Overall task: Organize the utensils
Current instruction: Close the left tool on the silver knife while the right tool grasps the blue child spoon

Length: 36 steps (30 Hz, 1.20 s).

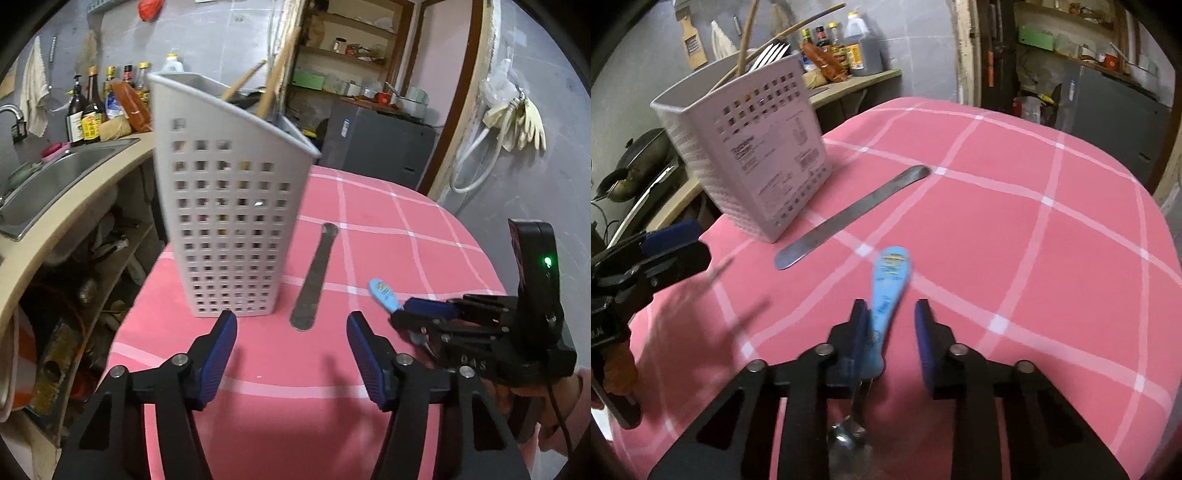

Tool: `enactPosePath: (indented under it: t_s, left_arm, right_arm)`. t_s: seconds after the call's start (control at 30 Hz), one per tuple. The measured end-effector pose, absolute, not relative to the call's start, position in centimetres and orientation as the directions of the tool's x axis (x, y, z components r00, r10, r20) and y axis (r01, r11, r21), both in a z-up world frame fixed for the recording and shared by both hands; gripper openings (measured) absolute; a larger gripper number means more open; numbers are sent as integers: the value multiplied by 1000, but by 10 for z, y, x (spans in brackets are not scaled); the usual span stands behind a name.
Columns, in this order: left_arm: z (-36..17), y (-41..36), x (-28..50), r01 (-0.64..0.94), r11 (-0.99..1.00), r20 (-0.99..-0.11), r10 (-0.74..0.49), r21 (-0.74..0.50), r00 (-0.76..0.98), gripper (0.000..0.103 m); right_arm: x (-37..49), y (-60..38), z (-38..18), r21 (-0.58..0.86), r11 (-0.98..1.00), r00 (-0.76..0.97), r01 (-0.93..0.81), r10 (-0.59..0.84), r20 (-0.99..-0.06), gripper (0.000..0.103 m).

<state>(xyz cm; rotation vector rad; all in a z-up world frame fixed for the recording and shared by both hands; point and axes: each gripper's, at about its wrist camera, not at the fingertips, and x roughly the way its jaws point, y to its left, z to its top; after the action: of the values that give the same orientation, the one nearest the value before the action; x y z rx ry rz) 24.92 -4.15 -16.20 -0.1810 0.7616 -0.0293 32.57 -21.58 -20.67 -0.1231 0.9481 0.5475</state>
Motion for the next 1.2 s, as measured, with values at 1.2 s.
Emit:
enactPosePath:
  t_s: [1.2]
  left_arm:
    - [-194, -113, 401, -162, 987, -808, 83, -16, 583, 46]
  right_arm:
    - [395, -310, -215, 241, 893, 489, -380, 415, -768, 16]
